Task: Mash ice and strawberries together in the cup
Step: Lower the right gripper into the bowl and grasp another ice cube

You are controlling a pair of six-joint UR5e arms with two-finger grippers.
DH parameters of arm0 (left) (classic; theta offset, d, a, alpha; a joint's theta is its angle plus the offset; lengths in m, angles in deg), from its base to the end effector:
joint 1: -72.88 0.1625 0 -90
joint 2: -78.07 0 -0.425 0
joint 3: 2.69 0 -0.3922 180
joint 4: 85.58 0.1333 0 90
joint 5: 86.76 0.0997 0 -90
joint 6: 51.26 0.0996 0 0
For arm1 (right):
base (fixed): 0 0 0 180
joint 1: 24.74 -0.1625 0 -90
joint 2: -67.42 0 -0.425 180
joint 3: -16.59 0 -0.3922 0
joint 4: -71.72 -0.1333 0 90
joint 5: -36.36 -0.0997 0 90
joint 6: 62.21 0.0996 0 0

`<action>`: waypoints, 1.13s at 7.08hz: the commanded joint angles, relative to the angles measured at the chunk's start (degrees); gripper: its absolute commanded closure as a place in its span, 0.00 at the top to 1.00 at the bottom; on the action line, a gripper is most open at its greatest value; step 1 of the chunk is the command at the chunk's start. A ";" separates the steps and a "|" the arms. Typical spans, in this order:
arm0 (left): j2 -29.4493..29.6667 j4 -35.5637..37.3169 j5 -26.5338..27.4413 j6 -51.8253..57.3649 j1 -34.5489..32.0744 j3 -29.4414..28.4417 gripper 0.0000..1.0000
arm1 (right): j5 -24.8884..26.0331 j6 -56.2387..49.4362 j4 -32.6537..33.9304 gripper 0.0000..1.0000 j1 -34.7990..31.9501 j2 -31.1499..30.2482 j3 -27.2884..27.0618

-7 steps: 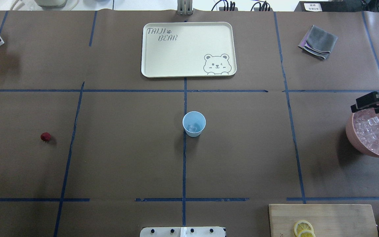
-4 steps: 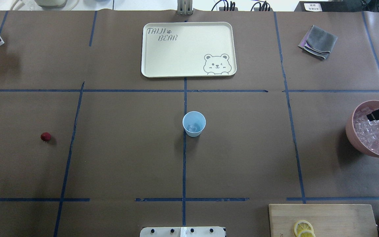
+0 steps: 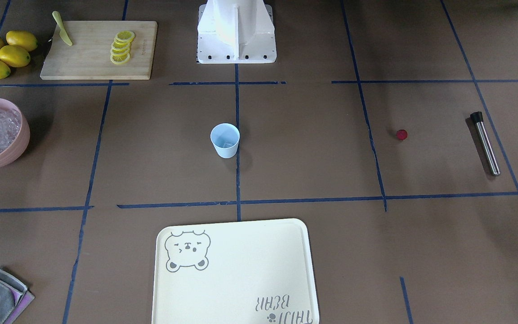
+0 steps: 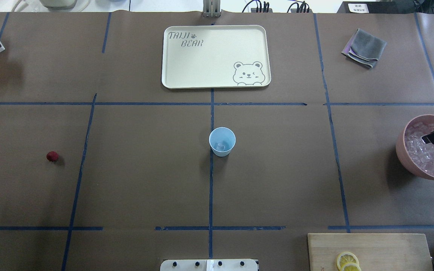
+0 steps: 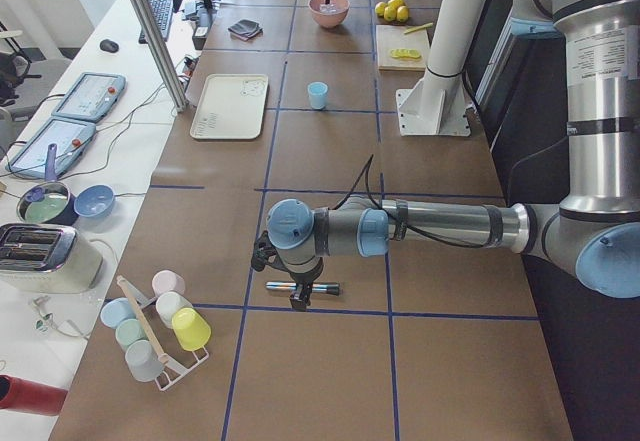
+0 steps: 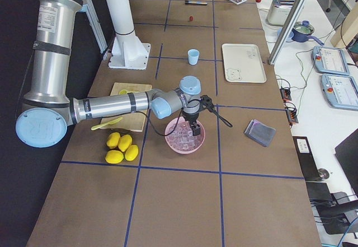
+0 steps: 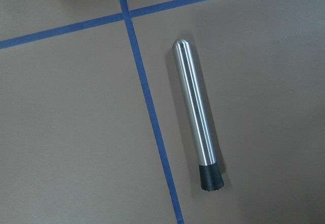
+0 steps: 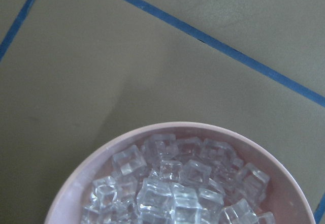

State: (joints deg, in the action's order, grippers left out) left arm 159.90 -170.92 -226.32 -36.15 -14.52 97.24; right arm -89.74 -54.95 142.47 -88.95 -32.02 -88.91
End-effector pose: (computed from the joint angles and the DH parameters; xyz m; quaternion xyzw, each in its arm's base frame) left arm -0.0380 -0.4301 0.6407 0.0228 0.4190 0.1292 0.8984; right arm -0.1264 -0.4330 0.5705 0.1137 -0.3491 -0.2164 0.9047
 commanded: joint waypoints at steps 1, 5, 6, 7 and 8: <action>0.00 -0.01 -0.09 0.00 0.04 0.00 1.00 | 0.15 -2.16 0.00 0.92 0.41 0.12 1.86; 0.00 -0.01 -0.09 0.00 0.04 0.00 1.00 | -0.55 -1.37 0.09 0.88 1.63 0.99 2.92; 0.00 -0.01 0.00 0.00 0.04 0.00 1.00 | -0.29 -1.63 0.09 0.87 2.16 1.00 2.92; 0.00 -0.01 -0.09 0.00 -0.05 0.00 1.00 | -0.29 -1.81 0.00 0.86 2.25 1.00 3.01; 0.00 -0.01 -0.09 0.00 0.04 0.00 1.00 | -0.29 -1.90 0.00 0.71 2.25 1.00 3.10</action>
State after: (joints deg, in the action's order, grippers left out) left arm 159.90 -170.93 -226.39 -36.15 -14.52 97.24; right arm -90.05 -56.69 142.50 -86.82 -31.06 -85.93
